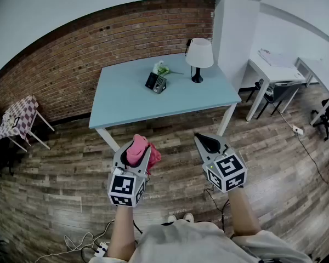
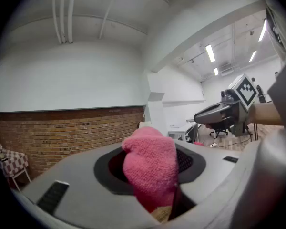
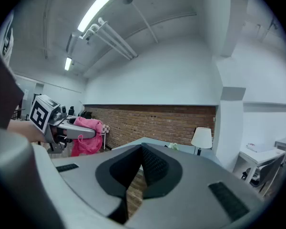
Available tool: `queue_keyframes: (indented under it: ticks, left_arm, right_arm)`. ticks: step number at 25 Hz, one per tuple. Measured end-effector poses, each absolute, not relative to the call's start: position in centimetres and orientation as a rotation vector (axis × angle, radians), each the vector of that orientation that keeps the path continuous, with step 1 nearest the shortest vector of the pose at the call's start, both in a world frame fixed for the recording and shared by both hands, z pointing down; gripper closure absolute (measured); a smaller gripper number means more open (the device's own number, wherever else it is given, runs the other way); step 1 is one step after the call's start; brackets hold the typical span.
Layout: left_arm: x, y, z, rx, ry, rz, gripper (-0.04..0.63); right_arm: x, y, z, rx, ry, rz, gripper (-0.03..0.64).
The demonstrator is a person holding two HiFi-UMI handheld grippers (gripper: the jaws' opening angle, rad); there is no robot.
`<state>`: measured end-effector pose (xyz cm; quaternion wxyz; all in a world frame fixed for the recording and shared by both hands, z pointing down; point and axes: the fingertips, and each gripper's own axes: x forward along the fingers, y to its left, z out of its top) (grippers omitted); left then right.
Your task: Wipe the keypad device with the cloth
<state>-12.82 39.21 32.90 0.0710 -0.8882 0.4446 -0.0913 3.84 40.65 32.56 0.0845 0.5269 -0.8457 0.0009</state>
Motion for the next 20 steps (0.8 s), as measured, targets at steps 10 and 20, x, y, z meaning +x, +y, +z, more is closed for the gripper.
queue_keyframes:
  ticks: [10, 20]
  left_arm:
    - [-10.8, 38.9, 33.2, -2.675, 1.368, -0.263, 0.396]
    - [-8.1, 37.2, 34.3, -2.664, 1.412, -0.281, 0.396]
  right_arm:
    - [6.2, 40.2, 32.4, 1.558, -2.574, 0.019, 0.604]
    - [9.7, 37.1, 34.2, 1.510, -2.565, 0.030, 0.603]
